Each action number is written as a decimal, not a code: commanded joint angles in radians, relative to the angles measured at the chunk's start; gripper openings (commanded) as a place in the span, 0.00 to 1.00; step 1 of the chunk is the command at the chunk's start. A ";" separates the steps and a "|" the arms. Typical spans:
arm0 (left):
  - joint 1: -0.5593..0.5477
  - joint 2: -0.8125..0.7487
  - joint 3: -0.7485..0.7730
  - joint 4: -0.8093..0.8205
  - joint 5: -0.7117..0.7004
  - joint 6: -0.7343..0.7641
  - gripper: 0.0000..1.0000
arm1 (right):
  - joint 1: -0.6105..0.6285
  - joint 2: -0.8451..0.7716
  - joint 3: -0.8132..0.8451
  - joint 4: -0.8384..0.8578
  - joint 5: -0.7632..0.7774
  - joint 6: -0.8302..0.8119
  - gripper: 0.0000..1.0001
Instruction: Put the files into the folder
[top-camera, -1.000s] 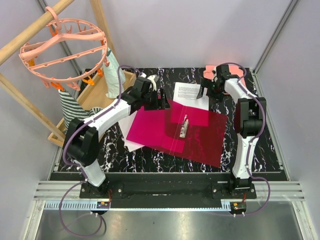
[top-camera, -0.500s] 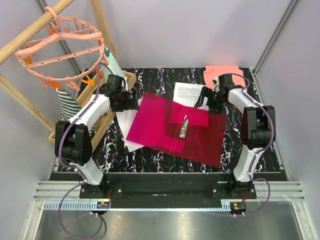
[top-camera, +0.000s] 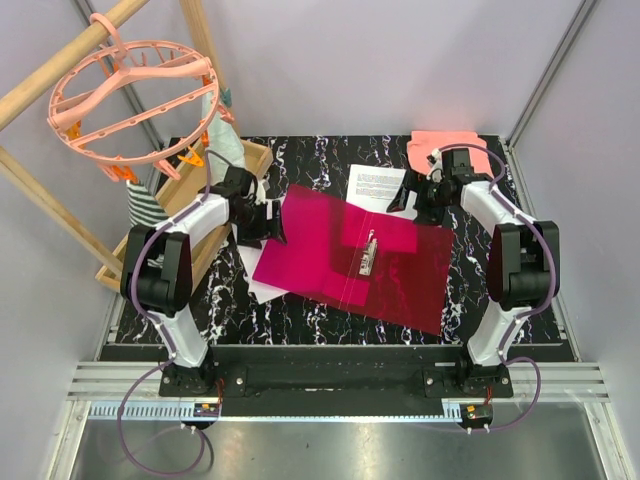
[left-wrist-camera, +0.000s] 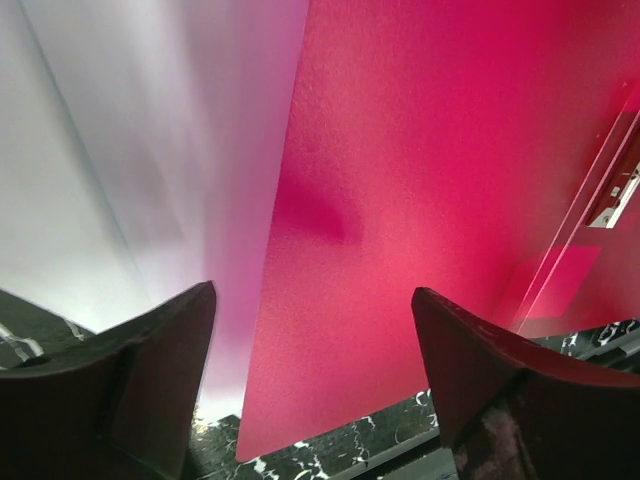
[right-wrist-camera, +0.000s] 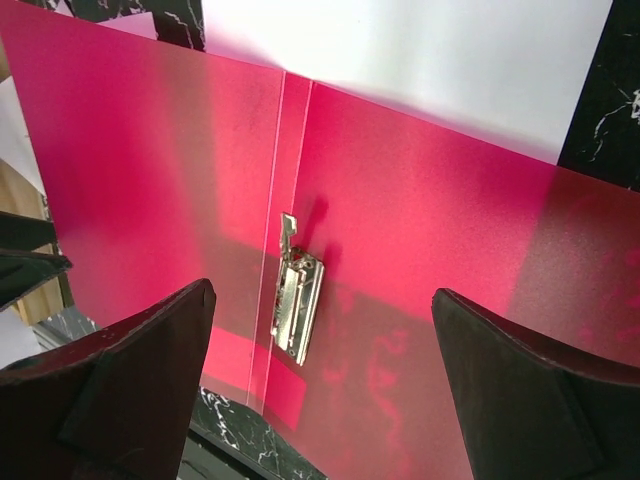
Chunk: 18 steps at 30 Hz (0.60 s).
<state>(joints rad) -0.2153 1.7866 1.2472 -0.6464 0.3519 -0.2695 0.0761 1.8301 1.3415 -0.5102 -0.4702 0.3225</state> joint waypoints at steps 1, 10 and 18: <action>-0.022 -0.079 -0.063 0.063 0.087 -0.030 0.73 | 0.005 -0.072 -0.008 0.056 -0.047 0.027 1.00; -0.114 -0.320 -0.305 0.223 0.174 -0.178 0.34 | 0.005 -0.092 -0.035 0.065 -0.024 0.023 1.00; -0.280 -0.501 -0.476 0.320 0.173 -0.350 0.11 | 0.002 -0.010 0.054 0.056 0.048 0.013 1.00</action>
<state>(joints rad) -0.4358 1.3483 0.8326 -0.4309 0.4850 -0.5049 0.0761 1.7828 1.3205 -0.4725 -0.4652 0.3416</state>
